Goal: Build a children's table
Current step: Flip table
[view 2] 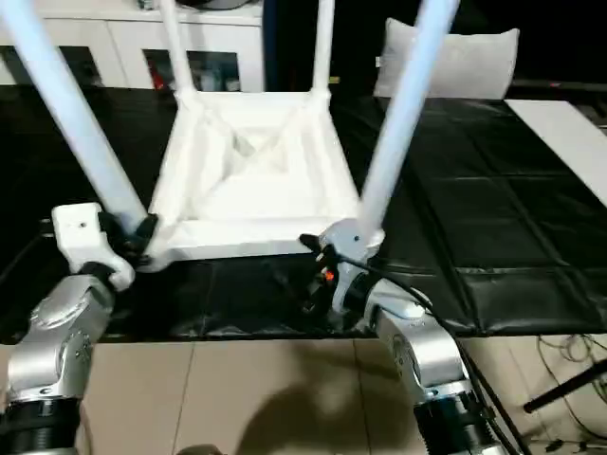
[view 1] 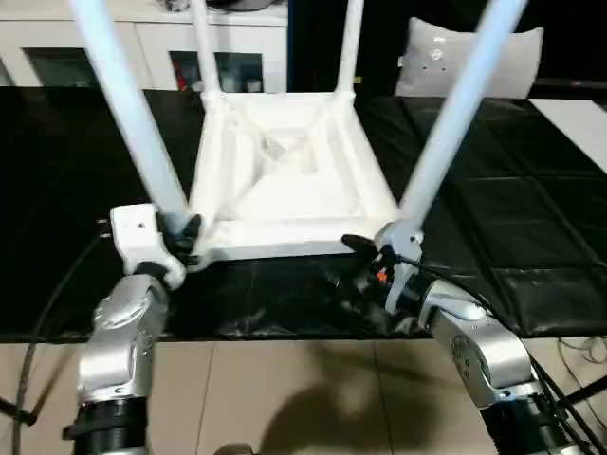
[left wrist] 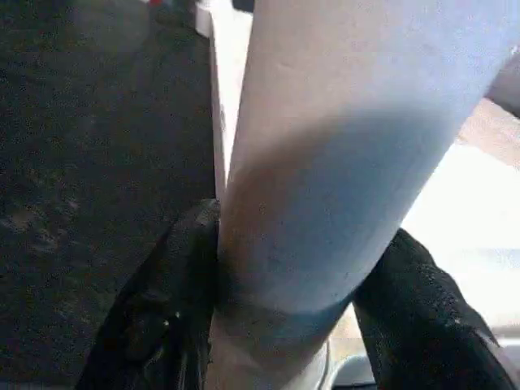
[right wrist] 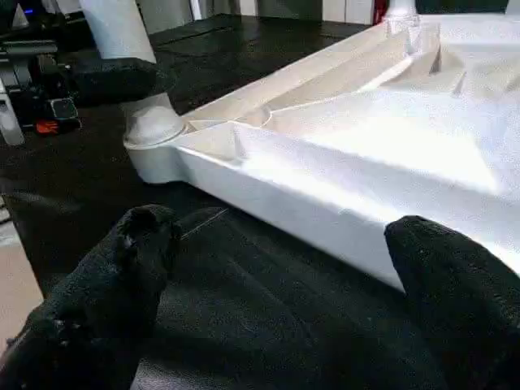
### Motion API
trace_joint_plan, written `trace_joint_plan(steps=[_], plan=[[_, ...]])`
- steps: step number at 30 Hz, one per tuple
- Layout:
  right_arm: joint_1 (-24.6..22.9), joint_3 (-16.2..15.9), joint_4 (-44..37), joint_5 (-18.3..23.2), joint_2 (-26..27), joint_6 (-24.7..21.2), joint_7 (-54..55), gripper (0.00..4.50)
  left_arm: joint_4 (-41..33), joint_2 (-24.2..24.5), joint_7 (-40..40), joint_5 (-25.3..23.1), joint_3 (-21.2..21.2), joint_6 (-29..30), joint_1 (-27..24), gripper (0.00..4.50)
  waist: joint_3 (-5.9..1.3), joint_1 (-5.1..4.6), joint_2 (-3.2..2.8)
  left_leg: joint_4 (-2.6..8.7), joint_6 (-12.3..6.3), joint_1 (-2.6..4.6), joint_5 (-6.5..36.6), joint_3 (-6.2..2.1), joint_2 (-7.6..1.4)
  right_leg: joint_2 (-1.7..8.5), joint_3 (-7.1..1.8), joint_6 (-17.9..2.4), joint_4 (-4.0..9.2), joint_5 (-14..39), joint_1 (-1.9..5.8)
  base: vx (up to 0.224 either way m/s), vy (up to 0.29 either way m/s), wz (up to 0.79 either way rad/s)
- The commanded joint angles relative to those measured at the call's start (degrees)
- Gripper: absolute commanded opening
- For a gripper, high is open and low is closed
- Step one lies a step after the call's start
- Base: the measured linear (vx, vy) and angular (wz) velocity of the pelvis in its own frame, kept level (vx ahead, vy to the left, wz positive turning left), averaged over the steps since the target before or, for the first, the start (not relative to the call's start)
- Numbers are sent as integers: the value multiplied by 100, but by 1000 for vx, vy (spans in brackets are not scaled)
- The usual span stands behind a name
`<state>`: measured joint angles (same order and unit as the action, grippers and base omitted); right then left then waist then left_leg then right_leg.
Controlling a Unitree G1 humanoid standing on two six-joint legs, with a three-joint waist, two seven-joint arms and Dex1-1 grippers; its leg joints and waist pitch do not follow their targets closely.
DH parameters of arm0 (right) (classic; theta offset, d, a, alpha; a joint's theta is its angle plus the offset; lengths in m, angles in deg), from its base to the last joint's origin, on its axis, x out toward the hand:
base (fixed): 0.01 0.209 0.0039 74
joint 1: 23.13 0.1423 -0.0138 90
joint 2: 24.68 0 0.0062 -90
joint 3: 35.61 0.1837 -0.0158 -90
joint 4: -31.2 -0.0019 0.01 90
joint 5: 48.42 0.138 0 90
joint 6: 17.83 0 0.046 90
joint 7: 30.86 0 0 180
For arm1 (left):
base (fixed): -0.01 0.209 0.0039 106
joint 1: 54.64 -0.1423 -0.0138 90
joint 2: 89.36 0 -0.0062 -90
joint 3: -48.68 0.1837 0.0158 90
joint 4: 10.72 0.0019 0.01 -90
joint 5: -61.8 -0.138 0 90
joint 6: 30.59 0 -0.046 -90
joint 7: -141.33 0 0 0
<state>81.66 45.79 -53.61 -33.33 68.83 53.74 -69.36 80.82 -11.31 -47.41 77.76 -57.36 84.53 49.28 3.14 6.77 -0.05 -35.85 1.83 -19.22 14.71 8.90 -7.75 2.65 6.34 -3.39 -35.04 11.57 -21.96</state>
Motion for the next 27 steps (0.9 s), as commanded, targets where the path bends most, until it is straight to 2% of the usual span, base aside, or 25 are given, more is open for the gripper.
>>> trace_joint_plan(steps=[1,6,8,11,14,17,18,22,23,24,25,26,27], plan=[[2,30,-38,-39,-10,-11,9,450,143,-473,32,1108,-154,547,-43,203,-315,15,87,420,-613,-115,-200,-221,-577,812,-500,-900,432,956,330,0,0,0],[2,124,-10,-4,11,-97,171,450,-224,-834,222,1613,-437,1360,-24,203,-297,37,78,432,-592,-95,-47,-217,-580,785,-479,-731,507,1534,298,0,0,0],[32,200,54,9,63,-89,283,450,-344,-842,192,1589,-353,1497,-57,203,-292,43,76,450,-599,-90,-32,-231,-591,773,-481,-654,513,1594,287,0,0,0],[197,416,382,-29,224,-11,671,450,-517,-913,162,1675,-221,1693,-89,203,-305,46,80,454,-567,-69,-83,-237,-599,786,-487,-690,504,1445,281,0,0,0],[506,857,868,311,543,112,985,450,-646,-976,221,1908,-173,1880,-67,203,-303,48,70,461,-557,-62,-85,-235,-604,790,-493,-773,483,1338,278,0,0,0],[697,1040,1204,494,683,245,1028,450,-720,-976,244,1955,-159,1988,-53,203,-315,74,63,444,-587,-65,-237,-221,-598,779,-491,-797,452,1122,278,0,0,0],[741,1104,1265,588,739,297,1000,450,-732,-982,260,1962,-166,2013,-50,203,-320,93,41,439,-605,-64,-281,-225,-596,780,-487,-800,447,1066,280,0,0,0],[1001,1533,1561,1249,1124,421,694,450,-751,-994,265,1930,-167,2128,-25,203,-338,121,47,432,-711,-78,-364,-233,-622,796,-488,-886,408,776,286,0,0,0],[1133,1678,1717,1463,1259,399,543,450,-752,-962,243,1874,-125,2153,-17,203,-334,116,-4,438,-714,-82,-350,-242,-635,796,-486,-919,406,751,279,0,0,0],[1225,1767,1837,1574,1342,401,459,450,-756,-940,233,1844,-98,2171,-14,203,-326,109,15,447,-708,-75,-222,-237,-640,804,-487,-942,428,858,282,0,0,0],[1379,1826,2075,1562,1405,494,487,450,-760,-914,215,1820,-61,2193,-12,203,-330,115,14,447,-697,-72,-201,-231,-632,803,-484,-955,429,892,284,0,0,0],[1461,1841,2203,1528,1425,550,533,450,-758,-901,203,1811,-44,2203,-6,203,-338,123,-39,443,-625,-65,-229,-235,-641,803,-481,-978,428,859,267,0,0,0],[1597,1877,2399,1503,1463,638,606,450,-761,-864,177,1771,5,2213,-5,203,-345,129,-32,440,-594,-61,-301,-236,-641,790,-479,-988,403,728,272,0,0,0]])
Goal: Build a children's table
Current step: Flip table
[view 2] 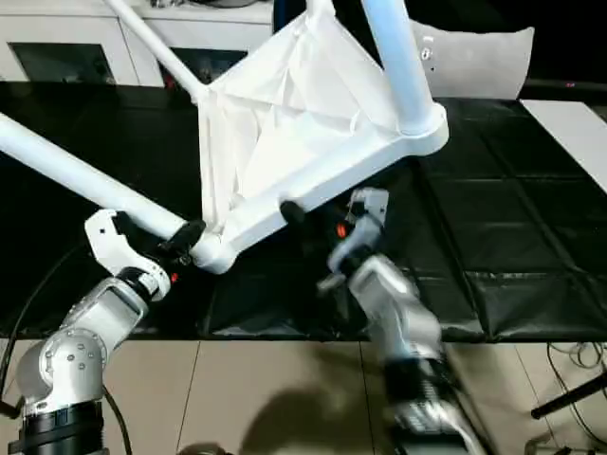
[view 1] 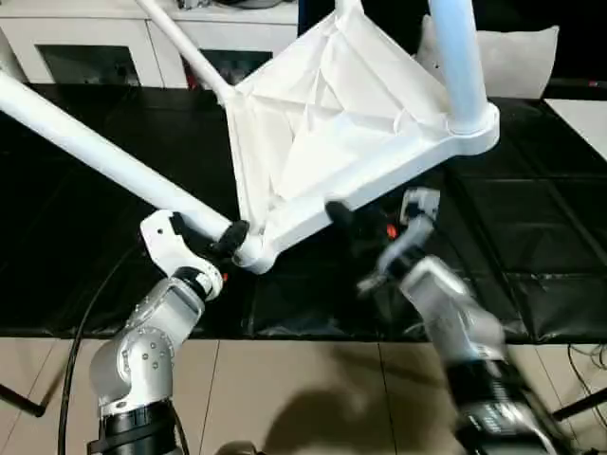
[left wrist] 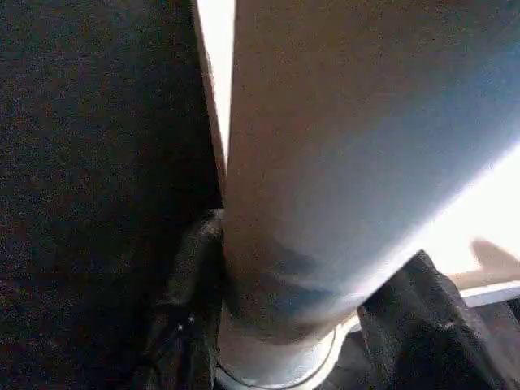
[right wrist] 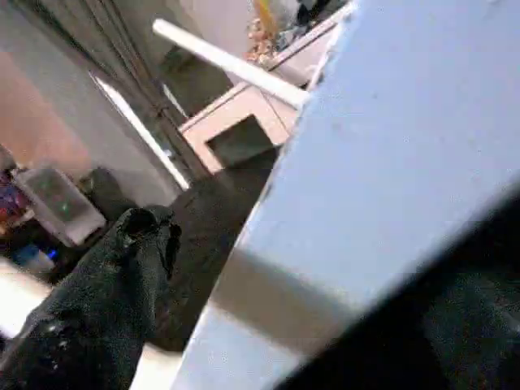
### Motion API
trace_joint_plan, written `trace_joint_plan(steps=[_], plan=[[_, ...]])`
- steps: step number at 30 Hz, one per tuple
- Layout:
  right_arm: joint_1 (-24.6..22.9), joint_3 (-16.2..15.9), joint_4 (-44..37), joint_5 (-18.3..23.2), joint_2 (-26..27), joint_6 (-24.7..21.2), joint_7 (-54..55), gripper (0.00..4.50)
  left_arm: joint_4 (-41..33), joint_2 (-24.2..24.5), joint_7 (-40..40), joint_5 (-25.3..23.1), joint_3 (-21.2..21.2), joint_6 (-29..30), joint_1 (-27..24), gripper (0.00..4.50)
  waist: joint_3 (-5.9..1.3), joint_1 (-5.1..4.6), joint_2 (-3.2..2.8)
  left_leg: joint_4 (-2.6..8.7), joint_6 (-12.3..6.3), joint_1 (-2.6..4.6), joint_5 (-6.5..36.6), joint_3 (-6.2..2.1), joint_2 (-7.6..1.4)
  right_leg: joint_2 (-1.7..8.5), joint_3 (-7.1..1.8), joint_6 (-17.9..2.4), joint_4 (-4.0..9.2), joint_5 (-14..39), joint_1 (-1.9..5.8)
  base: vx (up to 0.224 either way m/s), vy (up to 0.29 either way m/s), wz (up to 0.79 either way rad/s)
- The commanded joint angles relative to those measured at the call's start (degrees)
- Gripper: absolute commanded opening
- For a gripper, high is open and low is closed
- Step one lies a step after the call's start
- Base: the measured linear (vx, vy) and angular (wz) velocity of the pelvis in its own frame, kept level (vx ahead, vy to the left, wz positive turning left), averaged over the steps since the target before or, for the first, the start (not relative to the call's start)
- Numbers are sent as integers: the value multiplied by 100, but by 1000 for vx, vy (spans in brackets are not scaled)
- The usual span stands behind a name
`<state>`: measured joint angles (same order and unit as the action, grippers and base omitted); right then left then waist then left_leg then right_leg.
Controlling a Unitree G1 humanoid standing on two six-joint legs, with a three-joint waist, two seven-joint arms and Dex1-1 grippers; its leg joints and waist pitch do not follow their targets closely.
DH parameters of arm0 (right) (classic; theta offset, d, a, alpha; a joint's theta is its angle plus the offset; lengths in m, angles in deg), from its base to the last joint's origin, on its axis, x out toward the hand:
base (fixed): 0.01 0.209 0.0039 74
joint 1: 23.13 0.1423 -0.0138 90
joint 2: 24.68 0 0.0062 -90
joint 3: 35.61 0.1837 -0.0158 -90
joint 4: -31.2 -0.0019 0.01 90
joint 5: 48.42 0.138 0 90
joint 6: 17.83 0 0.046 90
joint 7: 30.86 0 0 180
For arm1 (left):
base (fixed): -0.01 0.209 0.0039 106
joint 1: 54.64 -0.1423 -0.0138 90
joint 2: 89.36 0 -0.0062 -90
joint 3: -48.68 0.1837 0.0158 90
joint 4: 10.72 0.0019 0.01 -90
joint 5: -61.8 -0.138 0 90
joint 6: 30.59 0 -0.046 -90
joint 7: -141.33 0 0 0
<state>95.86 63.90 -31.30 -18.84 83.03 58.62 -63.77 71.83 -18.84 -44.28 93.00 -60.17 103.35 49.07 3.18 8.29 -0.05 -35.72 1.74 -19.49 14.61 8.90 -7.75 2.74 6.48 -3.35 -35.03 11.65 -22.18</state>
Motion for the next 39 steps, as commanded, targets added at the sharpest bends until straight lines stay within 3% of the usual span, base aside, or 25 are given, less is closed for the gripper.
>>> trace_joint_plan(steps=[1,6,7,9,15,28,33,39], plan=[[312,114,350,54,89,203,133,450,131,-81,-156,212,329,333,13,203,-352,-31,-27,424,-573,-36,-316,-233,-640,786,-495,-1007,390,658,291,0,0,0],[936,476,1102,183,328,605,697,450,140,0,-202,124,451,311,24,203,-379,-24,-29,404,-541,-24,-490,-221,-631,789,-484,-1098,329,339,279,0,0,0],[1085,634,1259,336,378,616,810,450,139,34,-212,70,503,291,16,203,-396,-33,3,402,-597,-33,-576,-221,-629,796,-484,-1133,298,164,293,0,0,0],[1330,911,1532,604,447,610,836,432,115,91,-247,-26,598,263,-27,203,-413,-40,-15,367,-776,-84,-757,-223,-611,797,-474,-1174,250,-114,289,0,0,0],[1738,1376,2009,1040,497,484,711,377,111,224,-294,-203,776,157,-115,203,-405,-49,13,354,-927,-92,-719,-197,-606,795,-462,-1163,267,105,274,0,0,0],[1931,1424,2390,828,424,685,506,279,210,373,-370,-424,959,-87,-103,203,-418,-48,-3,329,-924,-91,-809,-187,-603,777,-444,-1195,254,155,256,0,0,0],[1940,1422,2439,796,412,706,480,232,210,442,-405,-484,1009,-162,-135,203,-430,-44,13,303,-1008,-106,-939,-183,-594,775,-443,-1234,219,-24,246,0,0,0],[1972,1437,2517,786,409,701,451,209,220,481,-420,-531,1030,-249,-143,203,-445,-39,3,263,-1131,-138,-1085,-188,-594,758,-429,-1276,179,-133,210,0,0,0]])
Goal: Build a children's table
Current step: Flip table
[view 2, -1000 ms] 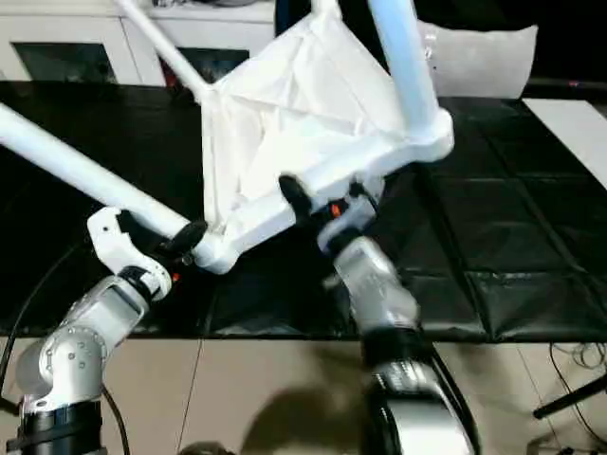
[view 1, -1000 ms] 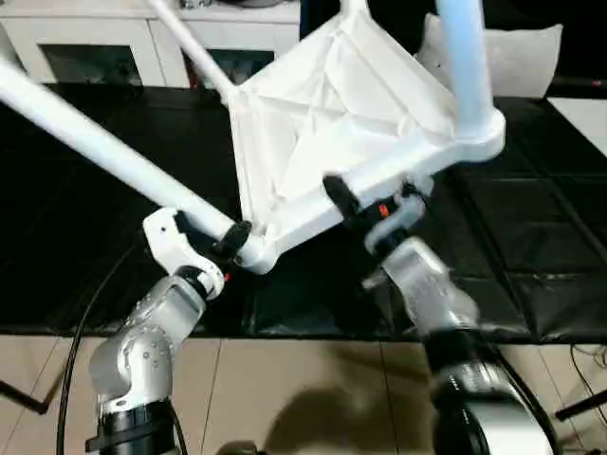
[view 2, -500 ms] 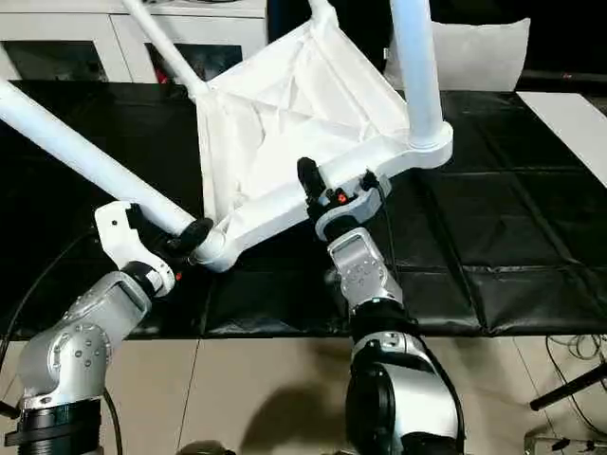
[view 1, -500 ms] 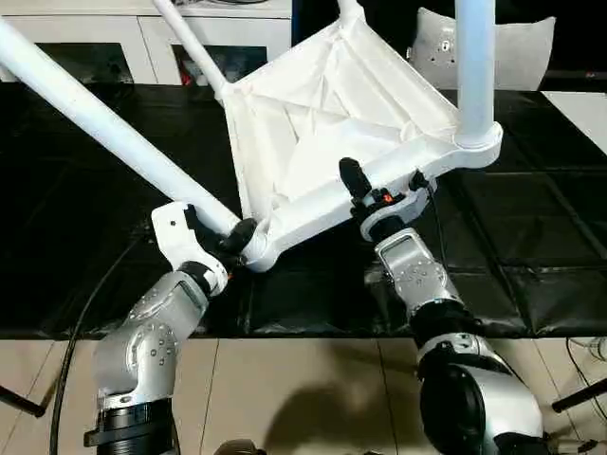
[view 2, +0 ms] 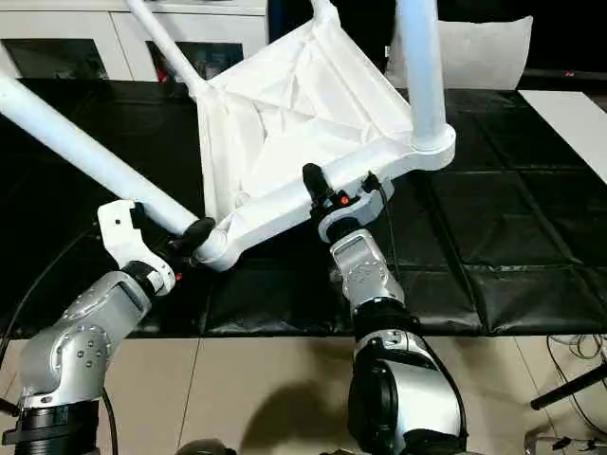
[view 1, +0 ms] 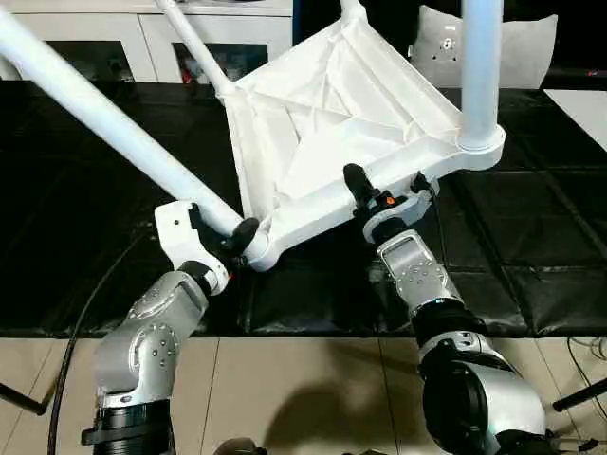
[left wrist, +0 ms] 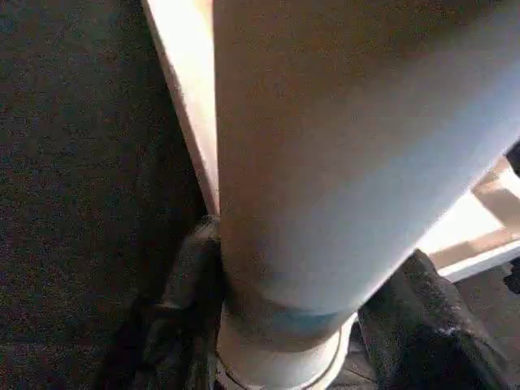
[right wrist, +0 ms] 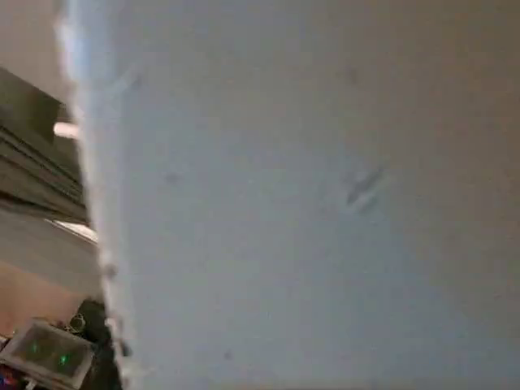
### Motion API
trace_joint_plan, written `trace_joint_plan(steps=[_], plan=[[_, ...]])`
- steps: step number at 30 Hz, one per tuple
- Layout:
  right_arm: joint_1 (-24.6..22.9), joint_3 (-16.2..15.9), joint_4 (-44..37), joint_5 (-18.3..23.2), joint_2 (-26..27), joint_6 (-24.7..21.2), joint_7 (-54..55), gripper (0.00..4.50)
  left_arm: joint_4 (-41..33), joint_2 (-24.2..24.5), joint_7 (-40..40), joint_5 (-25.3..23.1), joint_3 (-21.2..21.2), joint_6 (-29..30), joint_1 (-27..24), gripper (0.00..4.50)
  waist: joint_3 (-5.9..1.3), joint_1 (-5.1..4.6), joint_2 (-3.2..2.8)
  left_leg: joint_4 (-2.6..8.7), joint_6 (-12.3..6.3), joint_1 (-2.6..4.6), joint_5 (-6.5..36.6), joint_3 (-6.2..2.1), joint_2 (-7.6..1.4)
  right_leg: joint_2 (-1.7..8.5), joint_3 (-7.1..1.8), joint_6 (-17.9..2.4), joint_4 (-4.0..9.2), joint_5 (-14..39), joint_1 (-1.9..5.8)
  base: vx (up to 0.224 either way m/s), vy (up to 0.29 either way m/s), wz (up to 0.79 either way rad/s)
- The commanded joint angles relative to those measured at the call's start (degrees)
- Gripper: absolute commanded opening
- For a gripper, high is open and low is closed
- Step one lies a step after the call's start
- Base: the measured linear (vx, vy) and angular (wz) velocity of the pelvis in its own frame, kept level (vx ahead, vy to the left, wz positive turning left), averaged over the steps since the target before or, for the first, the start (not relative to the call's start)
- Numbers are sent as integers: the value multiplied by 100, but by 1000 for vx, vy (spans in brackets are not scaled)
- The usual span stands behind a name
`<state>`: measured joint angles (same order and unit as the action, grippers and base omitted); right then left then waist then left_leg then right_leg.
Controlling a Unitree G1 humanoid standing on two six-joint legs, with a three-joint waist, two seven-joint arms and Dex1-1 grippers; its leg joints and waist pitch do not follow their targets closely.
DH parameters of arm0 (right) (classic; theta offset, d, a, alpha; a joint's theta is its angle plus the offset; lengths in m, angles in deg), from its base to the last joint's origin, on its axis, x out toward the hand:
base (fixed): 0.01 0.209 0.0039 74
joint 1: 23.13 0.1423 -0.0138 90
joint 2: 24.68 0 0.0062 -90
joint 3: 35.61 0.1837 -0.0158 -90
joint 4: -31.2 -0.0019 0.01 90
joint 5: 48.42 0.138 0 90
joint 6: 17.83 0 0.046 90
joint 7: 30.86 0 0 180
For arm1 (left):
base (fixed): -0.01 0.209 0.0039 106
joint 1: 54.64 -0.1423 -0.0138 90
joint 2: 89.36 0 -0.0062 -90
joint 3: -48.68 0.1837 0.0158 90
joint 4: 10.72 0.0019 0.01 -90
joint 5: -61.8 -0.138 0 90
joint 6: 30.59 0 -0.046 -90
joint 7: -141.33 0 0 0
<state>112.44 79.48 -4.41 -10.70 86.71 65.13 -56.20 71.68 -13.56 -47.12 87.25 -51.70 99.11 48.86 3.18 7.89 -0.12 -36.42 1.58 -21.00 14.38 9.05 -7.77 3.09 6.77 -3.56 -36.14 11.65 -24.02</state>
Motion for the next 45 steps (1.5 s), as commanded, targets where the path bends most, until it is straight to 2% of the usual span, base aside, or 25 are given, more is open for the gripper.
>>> trace_joint_plan(steps=[1,2,3,4,5,7,9,12,13,16,18,20,22,23,25,28,29,30,31,33,34,39,42,43,45], plan=[[306,-150,-177,-68,35,83,-328,206,236,-15,-155,-11,215,103,-122,203,-441,-1,16,333,-1118,11,-997,-198,-593,728,-458,-1235,303,-49,400,0,0,0],[295,-181,-184,-109,29,113,-343,204,239,10,-161,-66,241,29,-122,203,-438,2,13,335,-1111,9,-966,-199,-591,731,-457,-1218,311,7,401,0,0,0],[281,-204,-208,-130,30,130,-374,204,258,-16,-126,-67,191,-41,-108,238,-444,3,8,333,-1097,9,-961,-199,-586,730,-457,-1204,312,16,406,0,0,0],[262,-230,-248,-153,35,179,-416,204,271,-12,-107,-68,146,-84,-93,238,-447,6,2,333,-1088,17,-975,-200,-593,727,-455,-1208,307,-5,400,0,0,0],[246,-238,-303,-158,44,180,-445,204,286,6,-117,-63,91,-193,-77,273,-445,2,2,332,-1093,18,-992,-203,-598,722,-454,-1210,305,-38,394,0,0,0],[245,-228,-334,-165,44,214,-409,204,271,29,-157,-37,68,-231,-77,273,-446,-1,4,332,-1080,24,-972,-197,-598,720,-455,-1217,301,-35,391,0,0,0],[261,-196,-351,-174,35,309,-329,204,237,55,-215,8,41,-251,-83,295,-457,-4,6,325,-1077,8,-1035,-202,-590,725,-454,-1229,281,-133,403,0,0,0],[340,-70,-380,-182,-75,511,-79,204,71,164,-385,35,-18,-404,-191,313,-489,-21,4,294,-1176,10,-1270,-203,-584,718,-446,-1289,230,-479,388,0,0,0],[356,-43,-397,-287,-185,764,58,204,-7,243,-480,31,-43,-507,-328,318,-495,-17,2,282,-1232,7,-1348,-200,-583,711,-441,-1308,218,-572,376,0,0,0],[361,41,-417,-347,-345,968,241,204,-100,329,-563,40,-93,-628,-489,347,-516,20,11,245,-1295,-5,-1473,-185,-578,703,-444,-1378,170,-739,340,0,0,0],[332,116,-494,-395,-507,1102,402,204,-244,457,-767,51,-57,-691,-638,354,-481,41,8,243,-1330,-20,-1333,-172,-579,696,-447,-1360,203,-562,308,0,0,0],[275,80,-638,-542,-649,1203,494,204,-404,591,-946,-11,44,-790,-762,382,-449,93,3,269,-1189,12,-935,-159,-601,690,-452,-1245,264,-9,290,0,0,0],[257,59,-689,-596,-689,1229,527,204,-455,631,-1000,-31,80,-821,-799,396,-432,140,-11,285,-1034,42,-717,-137,-608,668,-459,-1170,297,231,271,0,0,0],[205,18,-824,-757,-830,1286,675,204,-636,762,-1161,-101,196,-922,-925,396,-420,135,12,306,-960,14,-618,-128,-614,670,-460,-1117,301,321,295,0,0,0],[93,-107,-1075,-1101,-1093,1343,926,204,-1008,995,-1419,-192,402,-1036,-1142,413,-420,151,5,322,-835,11,-559,-136,-636,687,-458,-1015,293,509,298,0,0,0],[68,-142,-1127,-1183,-1154,1362,983,204,-1095,1050,-1478,-210,450,-1064,-1193,433,-399,146,3,330,-602,66,-264,-74,-612,657,-482,-960,337,667,244,0,0,0],[-69,-266,-1432,-1459,-1313,1246,1235,204,-1345,1312,-1638,-309,614,-1039,-1243,433,-392,141,39,352,-510,45,-162,-71,-604,660,-489,-901,350,727,279,0,0,0],[-86,-283,-1469,-1493,-1327,1232,1265,204,-1364,1337,-1653,-322,627,-1042,-1240,437,-396,142,36,360,-489,34,-172,-82,-604,660,-492,-854,331,715,290,0,0,0],[-237,-451,-1827,-1805,-1460,1087,1506,204,-1518,1572,-1723,-474,725,-1071,-1166,437,-393,121,63,369,-469,21,-162,-85,-598,652,-488,-778,336,721,300,0,0,0],[-284,-514,-1942,-1900,-1497,1036,1564,204,-1548,1641,-1712,-536,741,-1085,-1117,438,-396,117,47,370,-436,30,-183,-85,-583,633,-488,-673,328,701,289,0,0,0],[-358,-606,-2107,-2090,-1573,952,1734,204,-1615,1765,-1705,-602,717,-1116,-948,438,-376,102,67,381,-390,7,-122,-81,-566,636,-491,-618,357,790,303,0,0,0],[-474,-767,-2378,-2330,-1682,742,1887,204,-1776,2049,-1775,-719,657,-1213,-555,450,-371,34,88,405,-239,-21,111,-85,-518,629,-486,-392,396,1098,338,0,0,0],[-600,-1114,-2757,-2654,-1824,381,2035,204,-1811,2546,-1890,-1207,867,-1375,-21,450,-357,-44,117,414,-244,-61,162,-96,-485,614,-470,-256,420,1255,372,0,0,0],[-609,-1147,-2797,-2678,-1836,341,2050,204,-1808,2588,-1899,-1259,902,-1394,48,450,-352,-33,115,414,-234,-44,186,-94,-475,601,-468,-107,458,1475,355,0,0,0],[-624,-1226,-2897,-2721,-1861,226,2084,204,-1778,2694,-1940,-1448,1044,-1474,274,450,-350,-67,124,418,-204,-61,142,-100,-475,604,-464,-100,458,1482,360,0,0,0]])
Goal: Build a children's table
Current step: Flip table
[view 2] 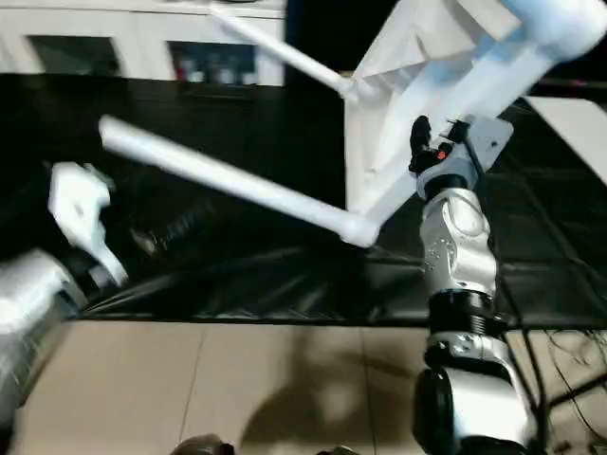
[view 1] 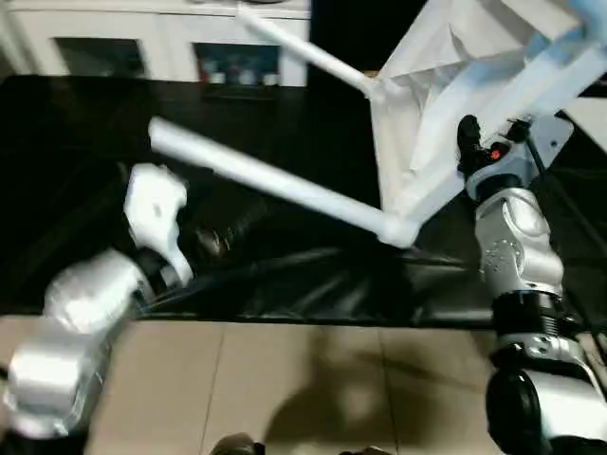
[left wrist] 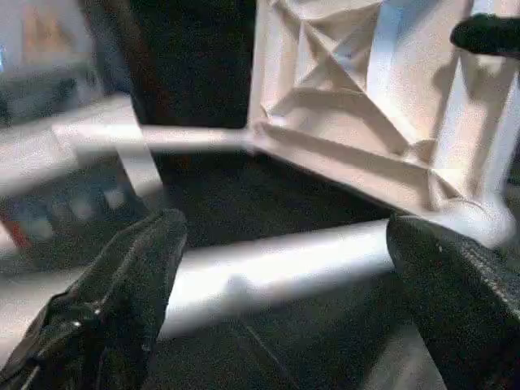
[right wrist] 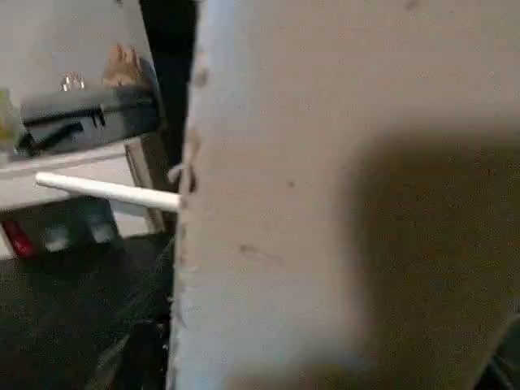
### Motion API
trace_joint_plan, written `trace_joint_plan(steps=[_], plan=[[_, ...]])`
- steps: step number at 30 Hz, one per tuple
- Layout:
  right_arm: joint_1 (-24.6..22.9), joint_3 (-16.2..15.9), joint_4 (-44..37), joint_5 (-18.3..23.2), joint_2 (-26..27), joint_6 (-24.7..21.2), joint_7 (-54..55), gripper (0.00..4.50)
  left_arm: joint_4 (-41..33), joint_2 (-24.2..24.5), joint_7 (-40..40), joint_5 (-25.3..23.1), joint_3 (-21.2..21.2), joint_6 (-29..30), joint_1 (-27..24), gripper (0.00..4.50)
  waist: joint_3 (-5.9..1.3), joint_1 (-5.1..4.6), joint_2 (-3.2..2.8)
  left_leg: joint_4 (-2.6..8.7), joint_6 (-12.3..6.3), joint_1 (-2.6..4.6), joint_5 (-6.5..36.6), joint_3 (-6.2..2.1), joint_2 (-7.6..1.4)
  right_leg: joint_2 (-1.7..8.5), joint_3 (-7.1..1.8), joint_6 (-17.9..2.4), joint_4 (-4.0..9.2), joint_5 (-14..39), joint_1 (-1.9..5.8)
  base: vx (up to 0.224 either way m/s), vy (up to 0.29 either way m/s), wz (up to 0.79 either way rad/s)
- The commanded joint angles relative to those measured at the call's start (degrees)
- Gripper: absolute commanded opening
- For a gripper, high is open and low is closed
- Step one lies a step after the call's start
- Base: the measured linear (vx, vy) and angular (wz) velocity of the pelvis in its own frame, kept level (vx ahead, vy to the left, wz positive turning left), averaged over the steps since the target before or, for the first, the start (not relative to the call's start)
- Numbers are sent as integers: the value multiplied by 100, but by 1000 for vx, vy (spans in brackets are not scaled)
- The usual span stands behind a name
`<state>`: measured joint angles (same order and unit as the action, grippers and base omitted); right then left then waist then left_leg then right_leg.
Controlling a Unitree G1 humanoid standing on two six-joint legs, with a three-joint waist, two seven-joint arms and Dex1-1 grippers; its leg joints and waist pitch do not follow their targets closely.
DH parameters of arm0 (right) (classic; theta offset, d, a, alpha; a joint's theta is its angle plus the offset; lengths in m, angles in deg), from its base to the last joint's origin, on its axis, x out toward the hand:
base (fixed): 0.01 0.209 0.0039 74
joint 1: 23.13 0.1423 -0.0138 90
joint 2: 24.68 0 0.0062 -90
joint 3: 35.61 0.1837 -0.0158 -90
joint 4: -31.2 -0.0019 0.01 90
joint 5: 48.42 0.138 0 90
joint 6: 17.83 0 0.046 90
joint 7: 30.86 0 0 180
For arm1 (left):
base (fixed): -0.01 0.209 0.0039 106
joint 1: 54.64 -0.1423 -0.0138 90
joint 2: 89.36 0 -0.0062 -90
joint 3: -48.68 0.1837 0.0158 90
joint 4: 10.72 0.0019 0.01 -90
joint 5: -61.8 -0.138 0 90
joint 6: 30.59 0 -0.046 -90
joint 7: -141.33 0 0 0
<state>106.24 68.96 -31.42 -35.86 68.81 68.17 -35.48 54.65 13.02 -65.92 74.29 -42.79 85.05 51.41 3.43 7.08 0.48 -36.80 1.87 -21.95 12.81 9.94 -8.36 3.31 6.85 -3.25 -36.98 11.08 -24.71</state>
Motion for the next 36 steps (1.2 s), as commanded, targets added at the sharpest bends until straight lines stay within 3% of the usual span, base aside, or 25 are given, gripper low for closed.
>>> trace_joint_plan(steps=[1,2,4,5,12,14,16,17,20,24,25,32,36], plan=[[-5,-189,-212,-213,-76,-100,16,203,-58,60,-76,-212,199,-97,79,450,-379,-11,61,454,-220,37,294,-193,-426,585,-466,-158,533,1514,422,0,0,0],[-5,-189,-212,-213,-76,-100,16,202,-58,60,-76,-212,199,-97,79,450,-372,-44,65,452,-195,18,322,-193,-427,599,-465,-206,531,1522,429,0,0,0],[3,-332,-253,-397,-132,-228,-2,200,242,215,-190,-707,562,-568,401,450,-391,-53,100,439,-249,27,300,-187,-413,574,-466,-173,555,1568,423,0,0,0],[32,-424,-252,-540,-177,-297,13,199,473,199,-143,-921,695,-809,587,450,-398,-33,56,439,-240,47,251,-196,-424,580,-469,-183,537,1509,408,0,0,0],[155,-835,-287,-924,-279,-470,39,196,1296,146,403,-1827,1085,-1757,1178,450,-431,-44,61,437,-161,45,179,-217,-457,628,-475,-430,465,1018,457,0,0,0],[170,-982,-251,-1061,-309,-464,-15,196,1550,257,490,-2240,1312,-2191,1322,450,-425,-47,99,435,-201,34,169,-210,-454,622,-475,-489,469,930,456,0,0,0],[182,-1022,-209,-1119,-312,-527,14,196,1777,260,661,-2417,1338,-2426,1416,450,-425,-38,93,429,-198,35,208,-204,-438,633,-480,-459,477,1054,459,0,0,0],[168,-1032,-171,-973,-282,-546,-235,231,2040,306,857,-2638,1383,-2737,1519,450,-421,-39,109,430,-202,28,226,-204,-439,622,-474,-440,492,1109,456,0,0,0],[31,-1109,-158,-1035,-290,-622,-273,266,2379,362,1319,-3025,1376,-3092,1669,450,-431,-48,101,428,-193,26,204,-214,-442,617,-467,-400,480,1097,463,0,0,0],[-75,-1118,-137,-1160,-290,-663,-64,299,2486,360,1684,-3389,1368,-3387,1767,450,-440,-55,94,423,-187,32,118,-221,-466,640,-474,-527,454,888,458,0,0,0],[-116,-1103,-53,-1246,-296,-653,116,308,2495,353,2012,-3665,1368,-3445,1832,450,-436,-60,104,422,-178,28,106,-219,-469,635,-474,-565,450,854,452,0,0,0],[-62,-1097,393,-1313,-319,-566,117,308,2873,376,3140,-4474,1358,-4091,2198,450,-430,-39,124,421,-158,40,286,-228,-468,647,-461,-540,475,1040,451,0,0,0],[-46,-1097,425,-1310,-299,-543,83,270,2731,387,3566,-4828,1289,-4410,2327,450,-426,-24,126,419,-165,39,329,-230,-471,660,-458,-577,481,1073,449,0,0,0]])
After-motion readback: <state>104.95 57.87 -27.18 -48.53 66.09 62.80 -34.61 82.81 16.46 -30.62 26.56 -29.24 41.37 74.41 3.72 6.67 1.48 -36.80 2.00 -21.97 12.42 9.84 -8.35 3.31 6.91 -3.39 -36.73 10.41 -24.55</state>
